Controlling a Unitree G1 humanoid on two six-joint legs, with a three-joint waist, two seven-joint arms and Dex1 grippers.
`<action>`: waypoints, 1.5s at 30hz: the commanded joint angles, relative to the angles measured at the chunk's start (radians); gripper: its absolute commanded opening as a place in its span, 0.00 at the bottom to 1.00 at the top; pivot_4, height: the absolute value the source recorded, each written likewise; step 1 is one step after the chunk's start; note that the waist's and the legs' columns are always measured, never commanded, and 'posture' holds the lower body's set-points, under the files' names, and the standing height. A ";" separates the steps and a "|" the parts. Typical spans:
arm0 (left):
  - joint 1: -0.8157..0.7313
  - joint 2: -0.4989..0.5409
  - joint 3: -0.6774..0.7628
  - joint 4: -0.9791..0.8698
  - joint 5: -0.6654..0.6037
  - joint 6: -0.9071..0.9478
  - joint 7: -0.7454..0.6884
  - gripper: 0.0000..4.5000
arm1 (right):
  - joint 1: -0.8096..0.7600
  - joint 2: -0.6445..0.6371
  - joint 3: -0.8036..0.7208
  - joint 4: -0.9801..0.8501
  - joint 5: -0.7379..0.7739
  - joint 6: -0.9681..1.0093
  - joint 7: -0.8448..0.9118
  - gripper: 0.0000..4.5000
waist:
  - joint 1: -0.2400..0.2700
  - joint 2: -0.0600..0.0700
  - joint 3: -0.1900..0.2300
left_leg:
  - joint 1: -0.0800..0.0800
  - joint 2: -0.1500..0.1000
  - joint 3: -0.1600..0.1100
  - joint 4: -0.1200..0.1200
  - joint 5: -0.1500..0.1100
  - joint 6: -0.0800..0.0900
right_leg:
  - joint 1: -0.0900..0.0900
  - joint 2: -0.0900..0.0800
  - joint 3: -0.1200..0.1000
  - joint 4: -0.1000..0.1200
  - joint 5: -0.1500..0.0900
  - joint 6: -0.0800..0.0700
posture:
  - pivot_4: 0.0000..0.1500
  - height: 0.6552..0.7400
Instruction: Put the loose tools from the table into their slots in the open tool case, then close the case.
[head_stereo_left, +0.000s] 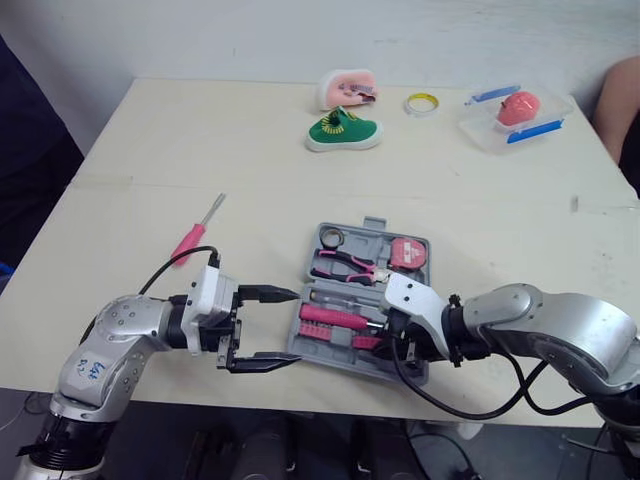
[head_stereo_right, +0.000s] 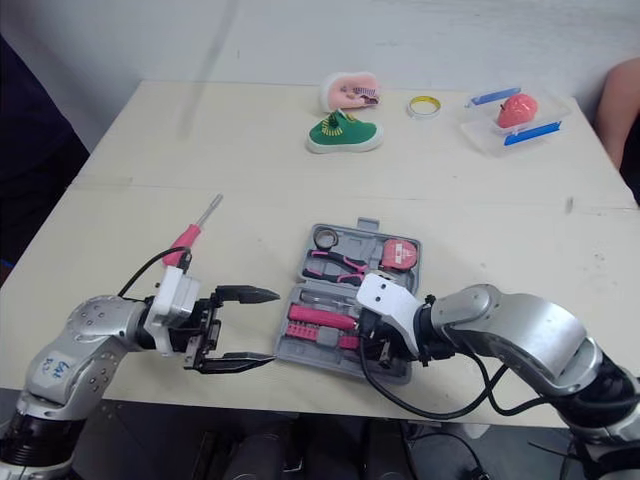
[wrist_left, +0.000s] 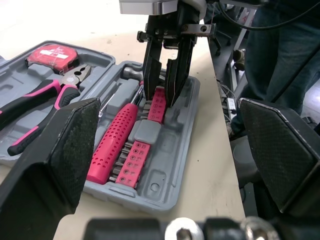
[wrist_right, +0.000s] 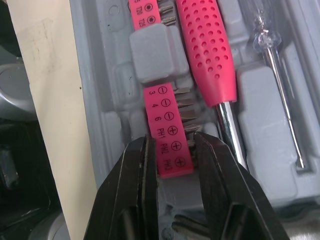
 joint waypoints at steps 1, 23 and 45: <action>0.014 0.010 0.019 -0.037 -0.011 0.001 0.009 1.00 | -0.007 0.016 0.021 0.005 -0.021 0.022 0.003 0.16 | 0.000 0.000 0.000 | 0.000 0.000 0.000 0.000 0.000 0.000 | 0.000 0.000 0.000 0.000 0.000 0.000 | 1.00 1.00; 0.041 -0.007 0.014 -0.030 -0.017 -0.003 0.034 1.00 | 0.065 -0.074 -0.220 -0.047 0.095 -0.031 0.191 0.81 | 0.003 -0.003 -0.002 | 0.000 -0.001 0.000 0.001 0.000 0.001 | 0.000 -0.001 0.000 0.001 0.000 0.000 | 1.00 1.00; 0.012 -0.030 0.006 0.124 0.044 -0.135 -0.025 1.00 | 0.476 0.162 -0.315 0.279 -0.315 -1.110 0.529 0.30 | 0.004 -0.005 -0.003 | 0.001 -0.001 0.001 0.001 0.001 0.001 | 0.001 0.001 0.000 0.001 0.001 0.001 | 1.00 1.00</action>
